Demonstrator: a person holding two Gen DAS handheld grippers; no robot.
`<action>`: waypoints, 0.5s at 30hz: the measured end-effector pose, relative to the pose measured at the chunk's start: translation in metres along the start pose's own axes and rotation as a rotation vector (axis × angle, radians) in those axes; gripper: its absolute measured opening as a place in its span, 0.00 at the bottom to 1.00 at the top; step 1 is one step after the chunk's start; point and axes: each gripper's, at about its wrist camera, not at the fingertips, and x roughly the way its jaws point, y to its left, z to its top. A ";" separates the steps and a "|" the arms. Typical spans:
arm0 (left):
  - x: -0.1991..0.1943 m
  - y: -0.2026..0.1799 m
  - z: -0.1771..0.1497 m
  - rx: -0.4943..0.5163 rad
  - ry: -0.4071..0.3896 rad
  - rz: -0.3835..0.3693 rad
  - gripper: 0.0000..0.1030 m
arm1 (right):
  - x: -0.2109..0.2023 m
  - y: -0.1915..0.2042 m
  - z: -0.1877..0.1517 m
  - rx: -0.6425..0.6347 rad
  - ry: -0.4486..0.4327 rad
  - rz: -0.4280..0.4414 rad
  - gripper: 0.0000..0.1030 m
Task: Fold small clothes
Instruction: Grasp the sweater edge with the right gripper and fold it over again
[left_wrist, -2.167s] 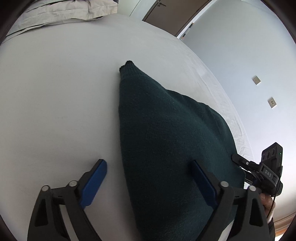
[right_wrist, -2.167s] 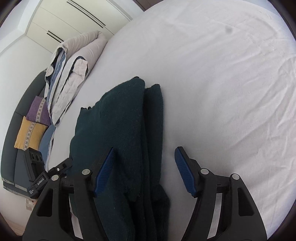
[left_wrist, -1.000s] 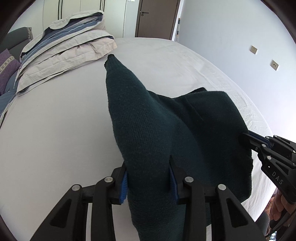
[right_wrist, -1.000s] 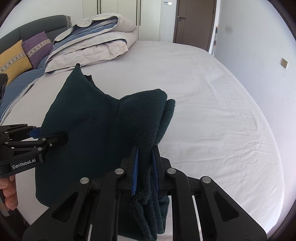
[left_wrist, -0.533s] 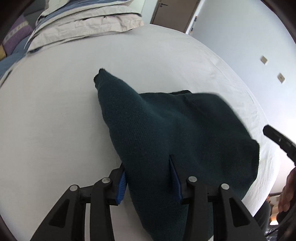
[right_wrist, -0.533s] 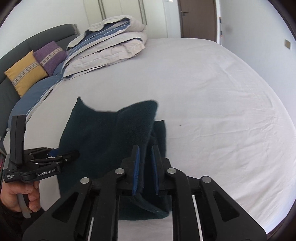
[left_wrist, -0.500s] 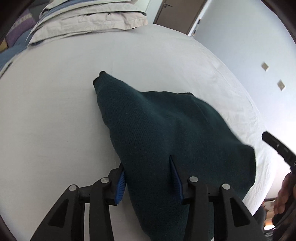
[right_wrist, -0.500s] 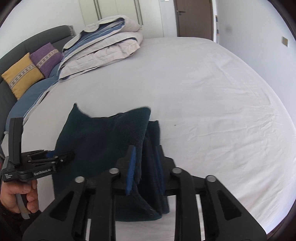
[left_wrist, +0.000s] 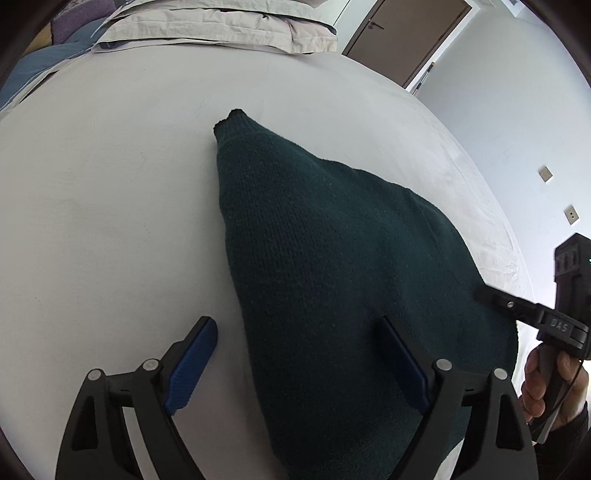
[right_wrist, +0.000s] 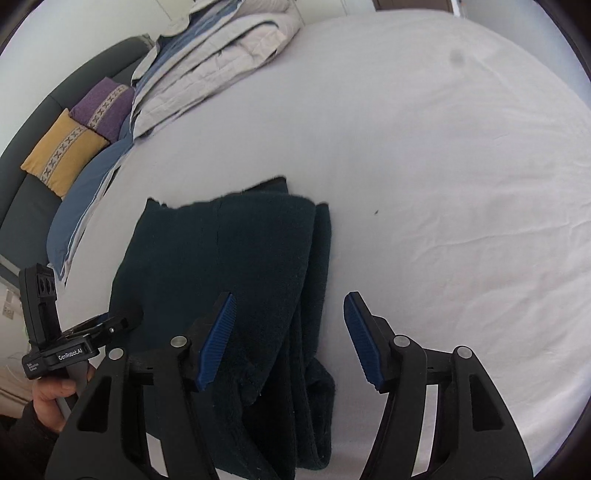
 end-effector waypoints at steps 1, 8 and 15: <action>0.004 0.000 0.001 -0.001 -0.004 -0.003 0.91 | 0.013 -0.006 0.002 0.020 0.033 -0.006 0.59; 0.006 0.004 0.000 0.010 -0.014 -0.026 0.94 | 0.028 -0.036 0.032 0.124 -0.056 0.128 0.58; -0.002 0.012 -0.024 0.030 -0.024 -0.038 1.00 | 0.053 -0.023 0.057 0.061 0.041 0.142 0.35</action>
